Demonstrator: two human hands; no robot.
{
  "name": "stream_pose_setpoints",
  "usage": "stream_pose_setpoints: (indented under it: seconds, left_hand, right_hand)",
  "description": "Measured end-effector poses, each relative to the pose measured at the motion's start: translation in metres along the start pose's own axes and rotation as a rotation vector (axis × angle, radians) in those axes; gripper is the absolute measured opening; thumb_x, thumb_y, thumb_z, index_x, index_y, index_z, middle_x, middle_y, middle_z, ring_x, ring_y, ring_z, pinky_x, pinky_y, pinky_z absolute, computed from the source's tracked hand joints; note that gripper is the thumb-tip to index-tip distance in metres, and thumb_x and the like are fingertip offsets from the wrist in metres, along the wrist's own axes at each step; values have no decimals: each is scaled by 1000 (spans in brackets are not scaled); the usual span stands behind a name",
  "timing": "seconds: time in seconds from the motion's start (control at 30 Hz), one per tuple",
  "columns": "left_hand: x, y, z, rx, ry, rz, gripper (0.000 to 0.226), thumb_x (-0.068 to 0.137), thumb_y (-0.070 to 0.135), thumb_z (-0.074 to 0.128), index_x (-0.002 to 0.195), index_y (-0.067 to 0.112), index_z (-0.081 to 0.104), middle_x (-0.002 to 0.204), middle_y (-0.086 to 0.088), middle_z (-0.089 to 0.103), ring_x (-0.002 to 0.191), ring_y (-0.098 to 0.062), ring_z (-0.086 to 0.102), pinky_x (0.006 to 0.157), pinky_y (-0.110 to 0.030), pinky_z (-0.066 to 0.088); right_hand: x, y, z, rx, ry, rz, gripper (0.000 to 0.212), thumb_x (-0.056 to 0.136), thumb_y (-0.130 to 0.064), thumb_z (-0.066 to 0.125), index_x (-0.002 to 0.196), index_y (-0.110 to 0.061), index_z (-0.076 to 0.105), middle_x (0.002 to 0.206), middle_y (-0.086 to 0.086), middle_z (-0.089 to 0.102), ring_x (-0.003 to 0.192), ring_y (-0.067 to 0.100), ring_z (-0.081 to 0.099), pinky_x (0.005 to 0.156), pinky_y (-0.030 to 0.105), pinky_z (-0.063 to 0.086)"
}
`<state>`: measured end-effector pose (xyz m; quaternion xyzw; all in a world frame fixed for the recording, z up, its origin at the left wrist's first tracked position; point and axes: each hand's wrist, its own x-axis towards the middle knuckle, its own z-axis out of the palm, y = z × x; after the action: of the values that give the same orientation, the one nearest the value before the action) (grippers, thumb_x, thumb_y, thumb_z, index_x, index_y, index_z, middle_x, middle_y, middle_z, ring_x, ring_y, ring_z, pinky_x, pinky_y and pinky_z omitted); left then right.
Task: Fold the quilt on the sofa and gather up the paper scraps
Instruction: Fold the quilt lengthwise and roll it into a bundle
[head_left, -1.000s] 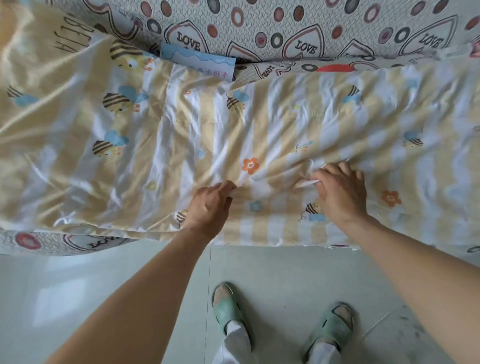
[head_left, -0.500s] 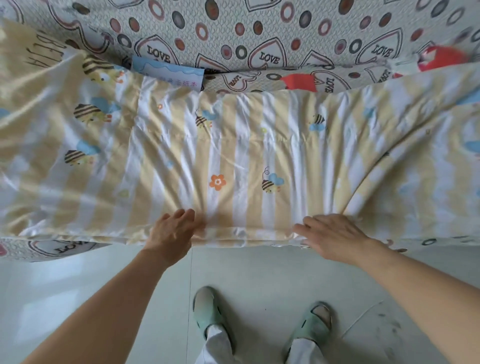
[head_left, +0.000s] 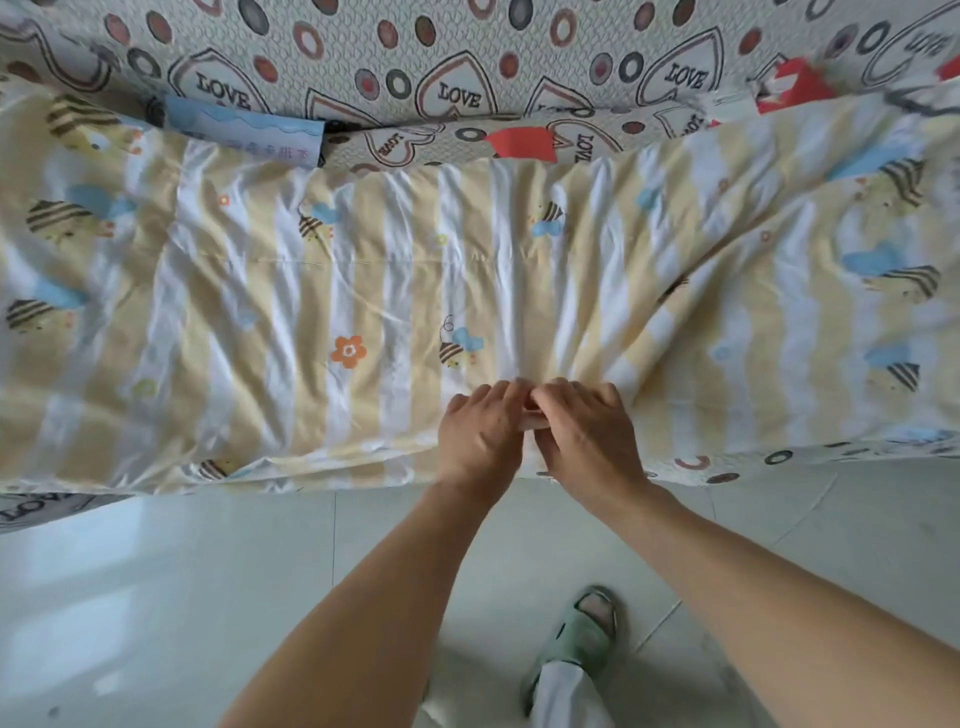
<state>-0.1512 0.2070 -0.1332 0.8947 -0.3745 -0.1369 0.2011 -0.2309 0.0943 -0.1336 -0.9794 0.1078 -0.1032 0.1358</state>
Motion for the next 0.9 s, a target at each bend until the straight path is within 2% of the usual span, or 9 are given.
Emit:
stream_pose_setpoints:
  seconds: [0.07,0.17,0.33,0.47,0.57,0.63,0.73,0.8,0.9]
  left_hand:
    - [10,3,1,-76,59,-103,14,86,13,58,98,18,64,88,2,67,85,-27,62,71,-36,41]
    - [9,-6,-8,-125,106,-27,17,80,10,54,94,15,64,83,0,69,79,-25,59,66,-29,38]
    - [-3,-25,-15,-39,32,23,20,79,10,52,95,15,64,83,-1,68,74,-26,57,62,-26,36]
    - [-3,-10,2,110,-58,84,15,83,33,54,89,21,61,78,3,63,72,-26,64,60,-33,47]
    - [-2,8,21,177,-135,69,31,68,14,77,95,23,65,76,3,62,70,-26,65,57,-35,50]
    - [3,15,28,248,-231,23,36,65,9,80,93,27,69,84,6,66,78,-24,69,63,-36,50]
    - [11,26,27,334,-387,-52,32,79,33,73,109,32,63,120,13,61,114,-17,59,90,-35,41]
    - [15,44,32,263,-424,-50,50,74,47,75,118,30,60,120,9,58,114,-18,56,90,-33,39]
    - [25,84,50,133,-340,91,50,68,42,78,111,22,62,106,4,59,101,-23,60,81,-34,44]
  right_hand:
    - [-1,13,-3,-54,-32,74,38,66,-8,65,102,-16,57,91,0,57,88,26,57,71,37,33]
    - [3,49,-7,-144,2,281,51,57,-10,73,104,-16,54,97,7,55,92,32,54,71,39,31]
    - [4,128,-30,-116,69,589,35,65,-6,69,95,-17,56,100,12,54,98,35,53,75,41,32]
    - [-16,170,-47,-32,50,239,25,59,2,64,76,-15,58,80,4,56,81,33,57,65,35,35]
    - [-33,184,-54,-134,-61,-171,15,59,-13,48,69,-18,59,70,3,52,69,28,55,61,35,33]
    - [-48,199,-54,-229,-234,-344,21,51,-21,54,69,-21,64,66,-2,54,64,24,56,62,34,30]
    - [-58,209,-51,-271,-373,-298,42,39,-12,74,79,-20,68,66,-4,56,64,23,57,60,33,40]
    - [-57,203,-51,-201,-324,-204,36,43,-8,74,75,-17,63,69,0,55,65,25,57,59,35,43]
    - [-60,194,-43,-137,-230,-134,30,50,-4,72,75,-17,62,73,0,55,71,25,56,64,36,35]
